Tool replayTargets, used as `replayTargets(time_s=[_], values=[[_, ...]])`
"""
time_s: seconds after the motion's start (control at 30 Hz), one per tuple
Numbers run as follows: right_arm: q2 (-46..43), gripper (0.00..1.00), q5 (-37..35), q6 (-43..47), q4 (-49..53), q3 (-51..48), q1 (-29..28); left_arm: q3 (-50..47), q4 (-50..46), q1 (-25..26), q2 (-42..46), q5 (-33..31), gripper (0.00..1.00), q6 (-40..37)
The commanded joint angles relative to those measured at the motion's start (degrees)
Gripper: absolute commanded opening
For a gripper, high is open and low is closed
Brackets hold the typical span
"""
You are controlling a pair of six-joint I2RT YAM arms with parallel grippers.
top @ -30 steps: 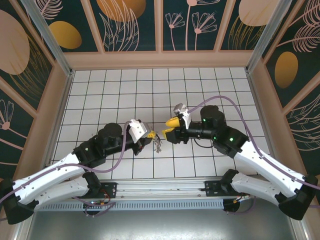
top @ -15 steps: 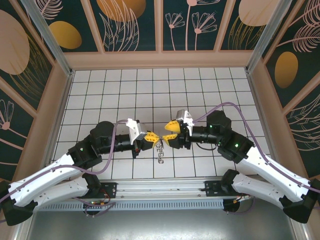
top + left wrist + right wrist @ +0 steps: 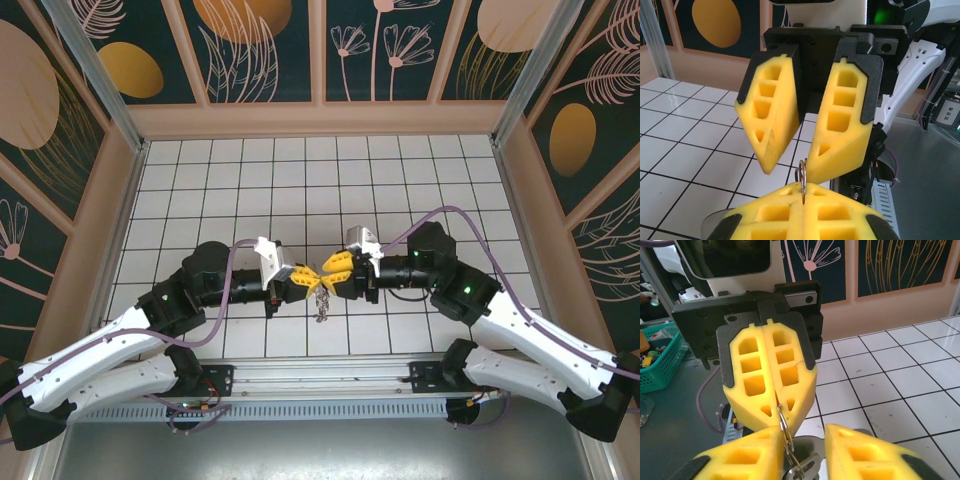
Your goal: Put the keys on the keyring
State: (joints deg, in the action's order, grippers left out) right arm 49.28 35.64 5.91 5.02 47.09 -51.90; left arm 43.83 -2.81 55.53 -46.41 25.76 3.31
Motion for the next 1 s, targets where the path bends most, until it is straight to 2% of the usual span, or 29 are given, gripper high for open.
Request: replayTargets(time_s=[0.0, 0.23, 0.37, 0.5, 0.57, 0.63, 0.77, 0.97], values=[[0.74, 0.2, 0.95, 0.94, -1.59, -0.31, -0.92, 1.87, 3.51, 0.25, 0.05, 1.58, 0.0, 0.75], [0.34, 0.0, -0.93, 1.79, -1.23, 0.0, -1.58, 1.89, 2.8, 0.26, 0.21, 0.18, 0.0, 0.43], [0.24, 0.0, -6.88, 4.87, 2.2, 1.85, -3.17, 3.41, -1.96, 0.2, -1.35, -2.64, 0.0, -1.46], [2.35, 0.0, -13.94, 9.55, 10.25, 6.29, -6.07, 6.12, -8.89, 0.21, -4.37, -5.37, 0.09, -4.76], [3.7, 0.0, -15.38, 10.75, 12.91, 8.06, -6.85, 7.58, -11.93, 0.25, -6.35, -6.17, 0.09, -6.54], [4.93, 0.0, -16.75, 11.85, 15.26, 9.59, -7.64, 8.49, -13.88, 0.25, -7.91, -6.49, 0.04, -7.85], [7.27, 0.0, -17.71, 13.55, 18.12, 12.0, -8.69, 8.73, -14.16, 0.23, -9.28, -5.94, 0.0, -8.94], [7.65, 0.0, -17.74, 13.98, 18.04, 12.19, -9.58, 6.79, -10.35, 0.22, -7.19, -4.62, 0.0, -7.35]])
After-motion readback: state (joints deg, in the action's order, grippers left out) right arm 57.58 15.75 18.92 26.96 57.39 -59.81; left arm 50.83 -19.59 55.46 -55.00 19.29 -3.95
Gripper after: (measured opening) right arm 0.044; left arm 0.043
